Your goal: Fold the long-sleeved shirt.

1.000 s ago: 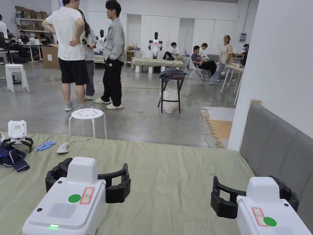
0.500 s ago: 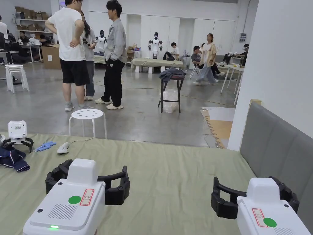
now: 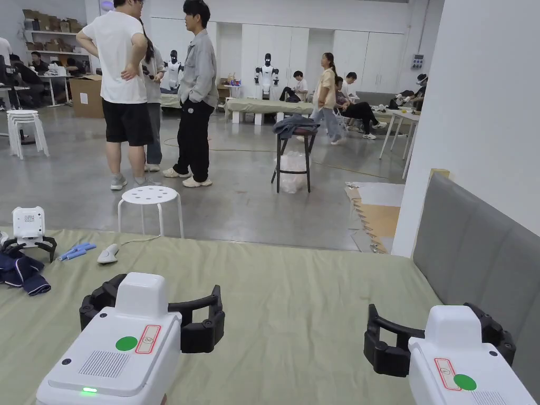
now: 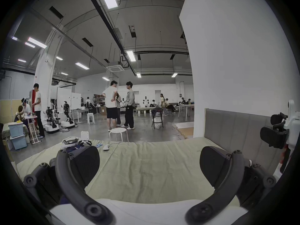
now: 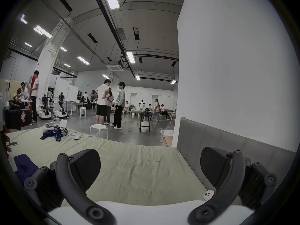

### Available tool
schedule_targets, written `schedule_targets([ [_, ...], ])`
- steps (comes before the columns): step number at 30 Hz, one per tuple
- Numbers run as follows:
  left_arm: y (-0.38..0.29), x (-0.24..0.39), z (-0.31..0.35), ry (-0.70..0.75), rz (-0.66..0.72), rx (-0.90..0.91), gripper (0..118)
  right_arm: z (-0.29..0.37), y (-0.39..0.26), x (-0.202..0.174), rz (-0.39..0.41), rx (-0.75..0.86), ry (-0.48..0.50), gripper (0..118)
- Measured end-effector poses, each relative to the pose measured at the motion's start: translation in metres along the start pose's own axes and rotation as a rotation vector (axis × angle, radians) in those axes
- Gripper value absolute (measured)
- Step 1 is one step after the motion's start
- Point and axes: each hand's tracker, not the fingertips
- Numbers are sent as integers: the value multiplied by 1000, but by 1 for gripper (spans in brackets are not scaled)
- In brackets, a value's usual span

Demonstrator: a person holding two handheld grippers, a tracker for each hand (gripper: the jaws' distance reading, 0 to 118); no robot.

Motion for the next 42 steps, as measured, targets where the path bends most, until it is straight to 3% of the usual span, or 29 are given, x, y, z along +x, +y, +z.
schedule_targets([
  [20, -1, 4, 2, 25, -17, 24, 111, 2, -1, 3, 20, 8, -10, 118],
  [30, 2, 1, 4, 41, -8, 18, 111, 3, 0, 7, -20, -1, 9, 118],
  [42, 19, 10, 12, 37, -24, 43, 111, 4, 2, 10, -11, -3, -6, 118],
])
